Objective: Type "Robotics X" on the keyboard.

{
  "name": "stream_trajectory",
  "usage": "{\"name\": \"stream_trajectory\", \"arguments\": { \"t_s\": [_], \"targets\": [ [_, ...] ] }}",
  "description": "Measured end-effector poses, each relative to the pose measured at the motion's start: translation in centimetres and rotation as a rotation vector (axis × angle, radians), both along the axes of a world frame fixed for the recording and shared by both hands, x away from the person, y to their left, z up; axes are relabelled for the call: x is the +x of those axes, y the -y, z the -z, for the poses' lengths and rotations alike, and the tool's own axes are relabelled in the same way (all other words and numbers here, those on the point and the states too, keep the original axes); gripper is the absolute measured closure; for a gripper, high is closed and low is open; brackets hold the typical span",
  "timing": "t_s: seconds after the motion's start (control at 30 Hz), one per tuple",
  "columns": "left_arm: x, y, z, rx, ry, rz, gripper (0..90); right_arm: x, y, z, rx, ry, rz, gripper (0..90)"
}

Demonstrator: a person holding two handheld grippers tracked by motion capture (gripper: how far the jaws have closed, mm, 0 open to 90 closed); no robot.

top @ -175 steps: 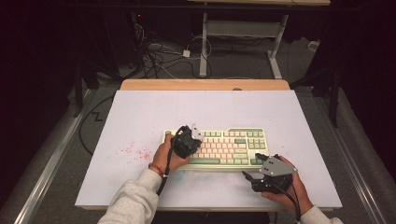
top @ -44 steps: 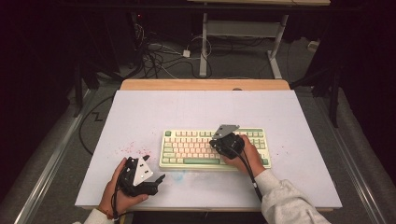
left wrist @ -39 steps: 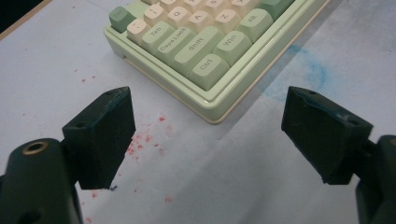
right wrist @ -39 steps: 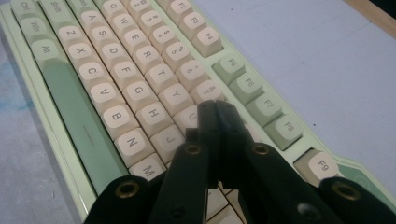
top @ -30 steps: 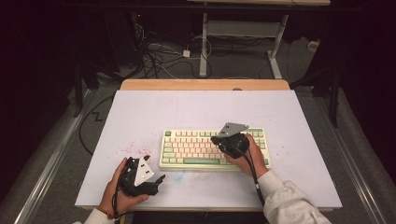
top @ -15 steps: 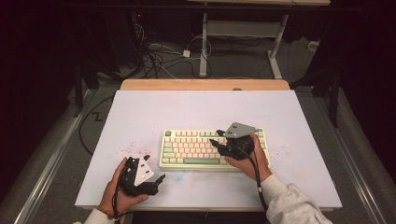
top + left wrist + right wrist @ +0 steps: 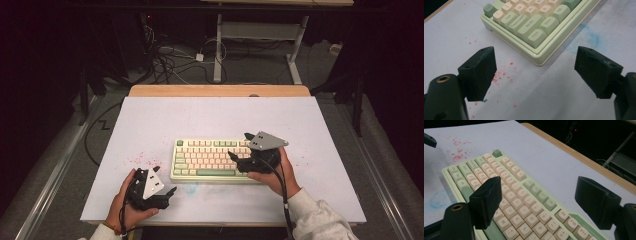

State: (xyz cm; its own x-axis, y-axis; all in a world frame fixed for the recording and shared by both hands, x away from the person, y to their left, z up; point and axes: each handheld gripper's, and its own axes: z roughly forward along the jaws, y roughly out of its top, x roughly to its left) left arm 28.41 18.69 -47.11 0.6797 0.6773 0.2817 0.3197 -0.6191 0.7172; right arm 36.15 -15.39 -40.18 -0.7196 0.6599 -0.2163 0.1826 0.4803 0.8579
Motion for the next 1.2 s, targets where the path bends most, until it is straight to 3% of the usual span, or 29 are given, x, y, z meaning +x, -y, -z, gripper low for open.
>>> {"name": "stream_trajectory", "arguments": {
  "t_s": [0.4, 0.8, 0.97, 1.2],
  "targets": [
    [-0.1, 0.0, -0.3, 0.004, 0.011, -0.005, 16.7, -1.3, 1.2, -0.1, -0.024, 0.047, -0.001, 24.3],
    [-0.1, -0.1, -0.6, -0.011, 0.007, -0.019, 17.5, -2.6, 3.7, 0.5, -0.044, 0.061, 0.023, 26.7],
    [-0.1, -0.1, -0.7, -0.036, 0.007, -0.028, 19.2, -3.1, 4.9, 0.8, -0.045, 0.064, 0.03, 26.6],
    [-0.1, 0.1, -1.5, -0.077, 0.037, -0.007, 26.7, -4.0, 6.2, 1.5, -0.047, 0.061, 0.041, 26.5]
  ]
}}
